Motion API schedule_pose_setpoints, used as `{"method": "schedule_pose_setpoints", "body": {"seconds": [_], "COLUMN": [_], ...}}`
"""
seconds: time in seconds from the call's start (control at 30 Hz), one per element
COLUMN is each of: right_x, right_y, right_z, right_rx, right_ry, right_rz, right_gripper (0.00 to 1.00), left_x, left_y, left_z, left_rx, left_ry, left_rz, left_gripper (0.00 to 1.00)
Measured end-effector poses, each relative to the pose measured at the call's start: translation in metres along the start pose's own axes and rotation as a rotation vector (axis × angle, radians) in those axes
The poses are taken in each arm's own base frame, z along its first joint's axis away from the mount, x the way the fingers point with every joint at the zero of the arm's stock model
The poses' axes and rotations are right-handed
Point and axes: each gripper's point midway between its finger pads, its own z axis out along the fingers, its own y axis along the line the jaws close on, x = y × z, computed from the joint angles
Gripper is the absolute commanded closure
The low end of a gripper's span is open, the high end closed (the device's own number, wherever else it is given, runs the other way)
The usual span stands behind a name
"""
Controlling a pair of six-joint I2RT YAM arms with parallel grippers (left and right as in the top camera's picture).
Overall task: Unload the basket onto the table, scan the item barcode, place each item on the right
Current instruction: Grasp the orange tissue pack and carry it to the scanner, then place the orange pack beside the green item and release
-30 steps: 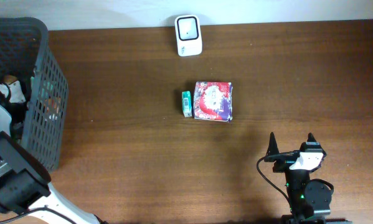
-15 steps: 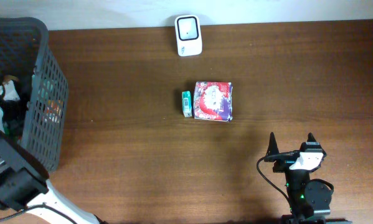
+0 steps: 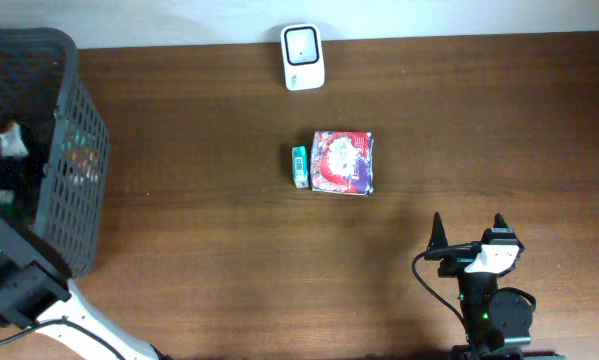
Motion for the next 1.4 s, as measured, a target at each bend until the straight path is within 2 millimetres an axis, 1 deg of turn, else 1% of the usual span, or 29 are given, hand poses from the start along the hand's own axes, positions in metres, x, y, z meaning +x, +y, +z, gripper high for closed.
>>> {"method": "schedule_pose_setpoints", "body": {"seconds": [0.03, 0.07, 0.1, 0.2, 0.23, 0.3, 0.33, 0.37, 0.47, 0.5, 0.57, 0.63, 0.7, 0.73, 0.77, 0.8, 0.9, 0.93, 0.97, 1.0, 1.03, 1.1, 1.13, 1.17, 1.2, 1.23, 1.27, 1.3, 1.4], "right_x": [0.000, 0.000, 0.000, 0.000, 0.000, 0.000, 0.000, 0.000, 0.000, 0.000, 0.000, 0.000, 0.000, 0.000, 0.000, 0.000, 0.000, 0.000, 0.000, 0.000, 0.000, 0.000, 0.000, 0.000, 0.000, 0.000, 0.000, 0.000, 0.000], "right_y": [0.000, 0.000, 0.000, 0.000, 0.000, 0.000, 0.000, 0.000, 0.000, 0.000, 0.000, 0.000, 0.000, 0.000, 0.000, 0.000, 0.000, 0.000, 0.000, 0.000, 0.000, 0.000, 0.000, 0.000, 0.000, 0.000, 0.000, 0.000, 0.000], "right_z": [0.000, 0.000, 0.000, 0.000, 0.000, 0.000, 0.000, 0.000, 0.000, 0.000, 0.000, 0.000, 0.000, 0.000, 0.000, 0.000, 0.000, 0.000, 0.000, 0.000, 0.000, 0.000, 0.000, 0.000, 0.000, 0.000, 0.000, 0.000, 0.000], "right_rx": [0.000, 0.000, 0.000, 0.000, 0.000, 0.000, 0.000, 0.000, 0.000, 0.000, 0.000, 0.000, 0.000, 0.000, 0.000, 0.000, 0.000, 0.000, 0.000, 0.000, 0.000, 0.000, 0.000, 0.000, 0.000, 0.000, 0.000, 0.000, 0.000], "right_ry": [0.000, 0.000, 0.000, 0.000, 0.000, 0.000, 0.000, 0.000, 0.000, 0.000, 0.000, 0.000, 0.000, 0.000, 0.000, 0.000, 0.000, 0.000, 0.000, 0.000, 0.000, 0.000, 0.000, 0.000, 0.000, 0.000, 0.000, 0.000, 0.000], "right_rz": [0.000, 0.000, 0.000, 0.000, 0.000, 0.000, 0.000, 0.000, 0.000, 0.001, 0.000, 0.000, 0.000, 0.000, 0.000, 0.000, 0.000, 0.000, 0.000, 0.000, 0.000, 0.000, 0.000, 0.000, 0.000, 0.000, 0.000, 0.000, 0.000], "right_gripper": [0.01, 0.01, 0.02, 0.02, 0.02, 0.01, 0.01, 0.01, 0.01, 0.01, 0.02, 0.02, 0.02, 0.02, 0.01, 0.01, 0.01, 0.01, 0.01, 0.01, 0.02, 0.01, 0.01, 0.01, 0.01, 0.01, 0.01, 0.01, 0.01], "left_x": [-0.013, -0.020, -0.020, -0.041, -0.052, -0.059, -0.058, -0.053, -0.031, -0.028, -0.017, -0.003, 0.011, 0.021, 0.029, 0.041, 0.066, 0.077, 0.084, 0.092, 0.103, 0.115, 0.124, 0.130, 0.138, 0.148, 0.155, 0.165, 0.182], "left_y": [-0.014, -0.024, -0.031, -0.064, -0.081, -0.107, -0.124, -0.138, -0.166, -0.176, -0.191, -0.217, -0.244, -0.262, -0.276, -0.295, -0.330, -0.345, -0.355, -0.364, -0.374, -0.383, -0.386, -0.388, -0.386, -0.380, -0.377, -0.368, -0.355], "left_z": [-0.023, -0.040, -0.050, -0.102, -0.128, -0.168, -0.195, -0.217, -0.267, -0.283, -0.298, -0.305, -0.301, -0.298, -0.295, -0.291, -0.281, -0.273, -0.267, -0.256, -0.240, -0.219, -0.197, -0.182, -0.164, -0.140, -0.121, -0.101, -0.039], "left_rx": [0.032, 0.047, 0.054, 0.064, 0.070, 0.069, 0.067, 0.065, 0.034, 0.031, 0.048, 0.094, 0.136, 0.164, 0.184, 0.214, 0.269, 0.287, 0.295, 0.294, 0.291, 0.276, 0.246, 0.221, 0.179, 0.112, 0.070, 0.013, -0.068], "left_ry": [-0.030, -0.048, -0.042, -0.136, -0.205, -0.290, -0.348, -0.395, -0.506, -0.558, -0.593, -0.601, -0.585, -0.571, -0.560, -0.542, -0.497, -0.472, -0.451, -0.417, -0.367, -0.299, -0.235, -0.193, -0.142, -0.071, -0.024, 0.043, 0.156], "left_rz": [-0.015, -0.022, -0.032, 0.021, 0.069, 0.124, 0.164, 0.195, 0.234, 0.262, 0.288, 0.335, 0.394, 0.434, 0.464, 0.507, 0.592, 0.628, 0.650, 0.668, 0.689, 0.708, 0.718, 0.725, 0.729, 0.733, 0.740, 0.735, 0.751], "left_gripper": [1.00, 1.00, 1.00, 1.00, 1.00, 1.00, 1.00, 1.00, 1.00, 1.00, 1.00, 1.00, 1.00, 1.00, 1.00, 1.00, 1.00, 1.00, 1.00, 1.00, 1.00, 1.00, 1.00, 1.00, 1.00, 1.00, 1.00, 1.00, 1.00]}}
